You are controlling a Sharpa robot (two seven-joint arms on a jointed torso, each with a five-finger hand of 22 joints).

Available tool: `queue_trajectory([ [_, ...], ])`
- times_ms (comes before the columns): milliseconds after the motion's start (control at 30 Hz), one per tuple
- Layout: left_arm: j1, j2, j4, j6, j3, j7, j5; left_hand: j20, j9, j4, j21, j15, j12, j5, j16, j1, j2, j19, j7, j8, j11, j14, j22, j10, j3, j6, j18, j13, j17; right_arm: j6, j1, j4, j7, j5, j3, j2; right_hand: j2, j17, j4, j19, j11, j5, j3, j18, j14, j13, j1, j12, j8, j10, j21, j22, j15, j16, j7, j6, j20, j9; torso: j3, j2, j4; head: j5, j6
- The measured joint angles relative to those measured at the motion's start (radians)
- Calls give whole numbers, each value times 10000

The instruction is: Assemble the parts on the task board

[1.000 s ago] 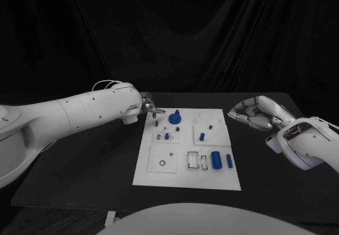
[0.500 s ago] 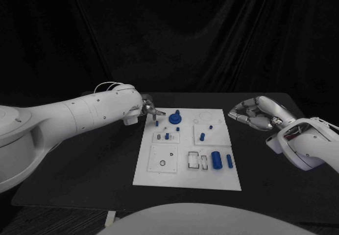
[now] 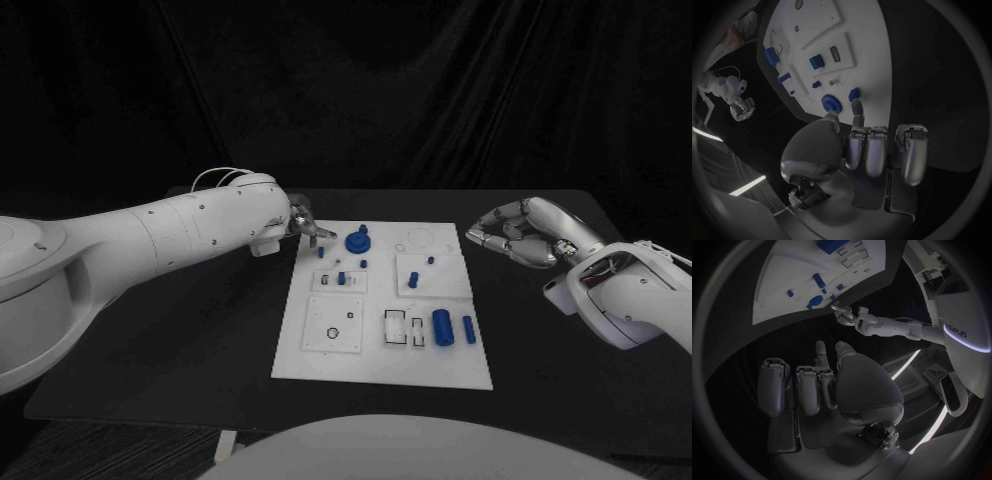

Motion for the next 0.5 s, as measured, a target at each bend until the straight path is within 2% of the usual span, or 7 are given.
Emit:
queue_trajectory([
  [500,-73,68,-97,228,0,-12,-329,0,211,0,-43,0,0,0,0,3,2,0,-3,150,0,0,-1,0,-54,-78,0,0,6,11,-3,-9,-29,3,0,15,0,0,-15,0,0,71,15,-1,0,-2,0,0,0,0,0,7,0,0,0,0,0,-17,2,-1,1,21,0],
])
